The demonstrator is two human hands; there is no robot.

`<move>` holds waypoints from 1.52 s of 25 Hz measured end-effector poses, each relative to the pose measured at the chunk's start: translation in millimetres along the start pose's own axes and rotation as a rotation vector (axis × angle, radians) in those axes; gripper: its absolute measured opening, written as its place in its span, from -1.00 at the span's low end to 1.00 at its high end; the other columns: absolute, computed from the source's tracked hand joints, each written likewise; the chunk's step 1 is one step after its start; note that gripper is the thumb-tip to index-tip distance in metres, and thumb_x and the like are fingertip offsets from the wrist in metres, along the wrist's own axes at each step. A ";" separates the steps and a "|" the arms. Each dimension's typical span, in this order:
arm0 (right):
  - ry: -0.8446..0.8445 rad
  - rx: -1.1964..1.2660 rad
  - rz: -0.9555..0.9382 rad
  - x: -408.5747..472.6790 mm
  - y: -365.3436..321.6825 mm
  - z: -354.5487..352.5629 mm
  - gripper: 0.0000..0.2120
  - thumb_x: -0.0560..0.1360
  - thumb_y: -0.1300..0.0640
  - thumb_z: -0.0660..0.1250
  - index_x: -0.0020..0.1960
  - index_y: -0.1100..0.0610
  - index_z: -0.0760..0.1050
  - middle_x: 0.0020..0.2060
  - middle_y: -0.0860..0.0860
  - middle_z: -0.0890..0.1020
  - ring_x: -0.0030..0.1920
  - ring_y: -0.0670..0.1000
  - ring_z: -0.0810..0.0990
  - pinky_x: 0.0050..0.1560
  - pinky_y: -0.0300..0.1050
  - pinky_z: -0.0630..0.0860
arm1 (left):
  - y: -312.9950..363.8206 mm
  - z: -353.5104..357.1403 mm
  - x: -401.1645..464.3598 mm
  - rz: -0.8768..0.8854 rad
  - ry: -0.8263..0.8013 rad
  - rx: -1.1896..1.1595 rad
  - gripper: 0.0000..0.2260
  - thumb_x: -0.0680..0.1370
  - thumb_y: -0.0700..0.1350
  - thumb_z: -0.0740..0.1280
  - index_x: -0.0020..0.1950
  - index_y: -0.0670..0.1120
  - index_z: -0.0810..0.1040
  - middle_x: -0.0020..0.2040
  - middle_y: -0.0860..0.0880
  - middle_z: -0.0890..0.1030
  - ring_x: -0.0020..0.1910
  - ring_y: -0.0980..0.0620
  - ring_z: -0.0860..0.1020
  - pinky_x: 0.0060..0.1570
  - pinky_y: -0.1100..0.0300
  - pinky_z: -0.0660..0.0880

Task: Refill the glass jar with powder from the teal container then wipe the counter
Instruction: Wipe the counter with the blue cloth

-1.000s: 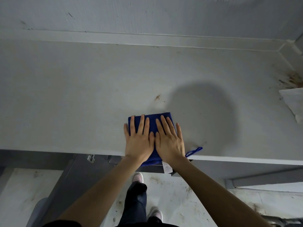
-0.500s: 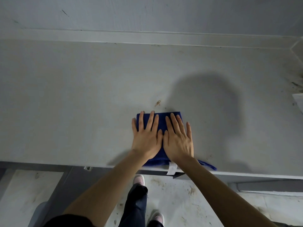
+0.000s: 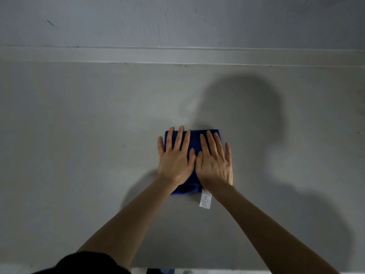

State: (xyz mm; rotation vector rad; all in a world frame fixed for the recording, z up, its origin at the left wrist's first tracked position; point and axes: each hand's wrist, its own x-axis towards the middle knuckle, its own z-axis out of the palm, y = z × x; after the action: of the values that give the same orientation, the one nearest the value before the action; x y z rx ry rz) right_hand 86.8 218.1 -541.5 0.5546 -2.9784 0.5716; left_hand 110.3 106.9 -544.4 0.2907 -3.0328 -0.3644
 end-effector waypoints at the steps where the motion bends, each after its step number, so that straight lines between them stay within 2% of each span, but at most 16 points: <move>1: 0.003 0.003 -0.002 11.9 -0.2 1.7 -0.53 0.56 0.07 -0.04 0.45 0.07 0.01 0.48 0.03 0.06 0.47 -0.02 -0.09 0.39 -0.07 -0.28 | -2.6 0.5 11.6 -0.005 0.004 -0.002 -0.53 0.59 0.02 -0.05 0.47 -0.06 -0.06 0.53 -0.04 -0.03 0.48 -0.07 -0.14 0.40 -0.13 -0.18; 11: 0.008 0.028 -0.018 106.7 -6.6 15.2 -0.53 0.55 0.09 -0.02 0.45 0.08 0.04 0.48 0.04 0.09 0.47 -0.01 -0.07 0.40 -0.06 -0.25 | -27.2 0.6 103.3 -0.019 0.022 -0.005 -0.54 0.59 0.01 -0.05 0.47 -0.04 -0.04 0.52 -0.02 0.01 0.48 -0.06 -0.13 0.40 -0.12 -0.16; 20: -0.023 0.016 -0.019 172.7 -11.0 25.8 -0.52 0.56 0.07 -0.04 0.46 0.07 -0.02 0.49 0.03 0.03 0.47 -0.02 -0.13 0.39 -0.07 -0.29 | -46.6 -1.9 168.9 0.012 0.033 -0.017 -0.47 0.50 0.07 -0.18 0.47 -0.03 -0.02 0.52 -0.03 0.03 0.49 -0.05 -0.13 0.42 -0.05 -0.21; 24: -0.037 0.017 -0.037 201.0 -12.0 30.0 -0.52 0.56 0.06 -0.05 0.46 0.06 -0.03 0.49 0.03 0.02 0.47 -0.02 -0.13 0.39 -0.06 -0.29 | -59.2 -2.4 197.1 0.026 0.020 -0.024 -0.48 0.51 0.08 -0.15 0.47 -0.02 -0.01 0.52 -0.02 0.03 0.48 -0.04 -0.14 0.42 -0.08 -0.21; 28: -0.035 0.025 -0.039 230.5 -14.7 36.9 -0.51 0.56 0.03 -0.06 0.46 0.06 -0.03 0.49 0.03 0.02 0.47 -0.02 -0.13 0.38 -0.06 -0.30 | -73.5 -2.0 230.5 0.046 0.006 -0.019 -0.53 0.58 0.04 -0.03 0.46 -0.02 0.00 0.52 -0.03 0.03 0.48 -0.05 -0.14 0.42 -0.10 -0.19; 35: -0.045 -0.024 -0.050 277.2 -17.3 48.7 -0.50 0.55 -0.05 -0.09 0.46 0.02 -0.06 0.49 0.02 0.01 0.47 0.00 -0.14 0.38 0.02 -0.30 | -91.0 -1.8 276.2 0.047 0.007 -0.051 -0.52 0.54 0.06 -0.07 0.46 0.01 0.00 0.52 0.00 0.03 0.48 -0.03 -0.16 0.41 -0.10 -0.23; 38: -0.043 -0.046 -0.042 292.5 -19.0 51.8 -0.50 0.54 -0.06 -0.10 0.46 0.01 -0.06 0.49 0.02 0.01 0.47 0.00 -0.14 0.38 0.04 -0.30 | -94.7 -2.0 288.5 0.036 0.028 -0.079 -0.53 0.55 0.04 -0.05 0.46 0.00 0.03 0.51 0.00 0.09 0.48 -0.03 -0.14 0.41 -0.11 -0.22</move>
State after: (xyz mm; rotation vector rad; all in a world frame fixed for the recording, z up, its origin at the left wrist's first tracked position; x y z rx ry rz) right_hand -178.9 84.1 -547.0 0.6324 -3.0029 0.4922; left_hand -155.2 -40.3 -550.9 0.2342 -2.9832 -0.4714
